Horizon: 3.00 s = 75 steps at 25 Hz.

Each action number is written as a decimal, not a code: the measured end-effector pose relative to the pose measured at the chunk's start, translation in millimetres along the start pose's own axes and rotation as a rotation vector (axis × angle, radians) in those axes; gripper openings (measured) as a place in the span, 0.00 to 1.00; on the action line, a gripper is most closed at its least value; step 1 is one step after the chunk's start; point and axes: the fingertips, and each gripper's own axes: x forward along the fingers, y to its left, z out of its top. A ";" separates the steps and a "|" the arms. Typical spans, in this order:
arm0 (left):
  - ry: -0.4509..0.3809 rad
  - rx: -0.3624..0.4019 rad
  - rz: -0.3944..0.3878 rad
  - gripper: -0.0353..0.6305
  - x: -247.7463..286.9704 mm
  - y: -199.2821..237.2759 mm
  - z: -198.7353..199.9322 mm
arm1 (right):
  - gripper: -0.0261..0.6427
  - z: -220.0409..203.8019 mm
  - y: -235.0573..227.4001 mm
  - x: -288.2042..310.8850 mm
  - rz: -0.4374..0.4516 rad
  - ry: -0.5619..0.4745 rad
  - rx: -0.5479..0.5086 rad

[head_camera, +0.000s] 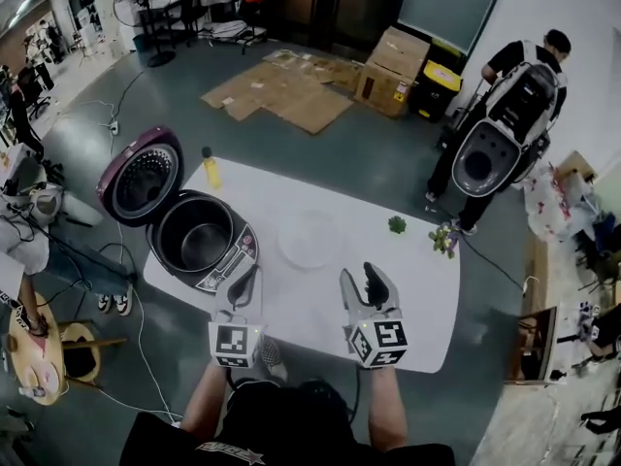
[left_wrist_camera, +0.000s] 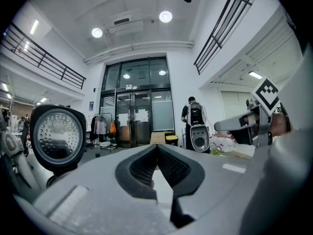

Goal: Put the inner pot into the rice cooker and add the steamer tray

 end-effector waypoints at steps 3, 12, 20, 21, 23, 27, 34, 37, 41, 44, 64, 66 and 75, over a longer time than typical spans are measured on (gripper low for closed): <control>0.007 0.001 -0.037 0.07 -4.9 -35.6 0.2 | 0.31 -17.4 -15.5 -34.4 -0.040 0.013 0.003; 0.041 -0.009 -0.078 0.07 -47.0 -110.0 -5.3 | 0.10 -51.3 -23.7 -119.2 -0.124 0.042 -0.063; 0.063 -0.004 -0.056 0.07 -91.0 -138.2 -16.7 | 0.05 -68.4 -12.5 -159.5 -0.072 0.042 -0.040; 0.065 -0.003 -0.052 0.07 -94.8 -138.6 -16.2 | 0.05 -68.5 -10.3 -160.7 -0.065 0.043 -0.040; 0.066 0.003 -0.041 0.07 -100.9 -137.3 -14.1 | 0.05 -67.5 -5.0 -160.7 -0.047 0.043 -0.040; 0.067 0.006 -0.030 0.07 -109.9 -124.6 -14.7 | 0.05 -66.6 11.3 -153.5 -0.028 0.042 -0.042; 0.057 0.010 -0.048 0.07 -104.0 -95.6 -13.2 | 0.05 -59.7 30.5 -127.5 -0.040 0.042 -0.044; 0.054 0.013 -0.064 0.07 -99.5 -76.8 -14.1 | 0.05 -57.7 41.2 -113.7 -0.059 0.037 -0.045; 0.056 0.012 -0.109 0.07 -94.8 -47.7 -21.0 | 0.05 -59.5 60.9 -97.7 -0.110 0.035 -0.036; 0.056 0.012 -0.158 0.07 -84.8 -32.2 -24.9 | 0.05 -61.4 69.1 -87.9 -0.162 0.037 -0.021; 0.160 -0.017 -0.348 0.07 19.4 -59.6 -76.0 | 0.05 -105.5 -6.3 -40.2 -0.334 0.146 0.066; 0.180 -0.022 -0.331 0.07 38.2 -64.8 -78.6 | 0.05 -108.4 -25.2 -27.2 -0.321 0.163 0.081; 0.276 -0.061 -0.248 0.07 114.3 -73.6 -113.7 | 0.05 -135.1 -83.0 50.7 -0.204 0.261 0.092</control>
